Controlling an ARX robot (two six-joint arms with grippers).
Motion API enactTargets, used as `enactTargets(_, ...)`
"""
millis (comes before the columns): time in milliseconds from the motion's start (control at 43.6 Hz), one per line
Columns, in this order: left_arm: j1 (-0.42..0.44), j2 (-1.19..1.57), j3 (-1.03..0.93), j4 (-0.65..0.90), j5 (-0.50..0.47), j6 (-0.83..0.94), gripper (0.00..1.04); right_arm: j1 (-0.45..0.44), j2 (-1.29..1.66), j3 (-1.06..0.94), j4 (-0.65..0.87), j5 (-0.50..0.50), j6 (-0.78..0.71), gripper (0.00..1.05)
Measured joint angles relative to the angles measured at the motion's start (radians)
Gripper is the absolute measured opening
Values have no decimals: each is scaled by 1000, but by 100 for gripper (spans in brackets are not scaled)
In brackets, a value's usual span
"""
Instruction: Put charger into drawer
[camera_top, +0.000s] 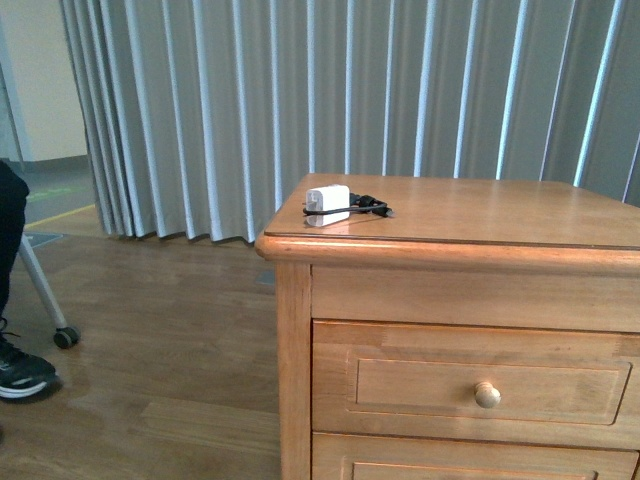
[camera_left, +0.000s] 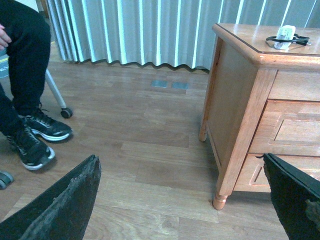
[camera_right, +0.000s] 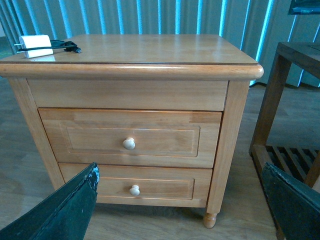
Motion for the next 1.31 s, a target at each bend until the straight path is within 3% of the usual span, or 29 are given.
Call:
enactTargets(436, 0, 0, 0, 0, 0, 0, 99, 0, 0, 0, 0, 0, -1, 96)
enactTargets(527, 0, 0, 0, 0, 0, 0, 99, 40, 58, 14, -21, 109, -98, 96)
enactTargets(596, 0, 0, 0, 0, 0, 0, 99, 87, 192, 23, 66, 148, -159, 96)
enactTargets(1054, 0, 0, 0, 0, 0, 0, 99, 261, 1193, 224, 755, 217, -180, 96)
enactTargets(1307, 0, 0, 0, 0, 0, 0, 99, 287, 1659, 438, 908, 221, -171, 96)
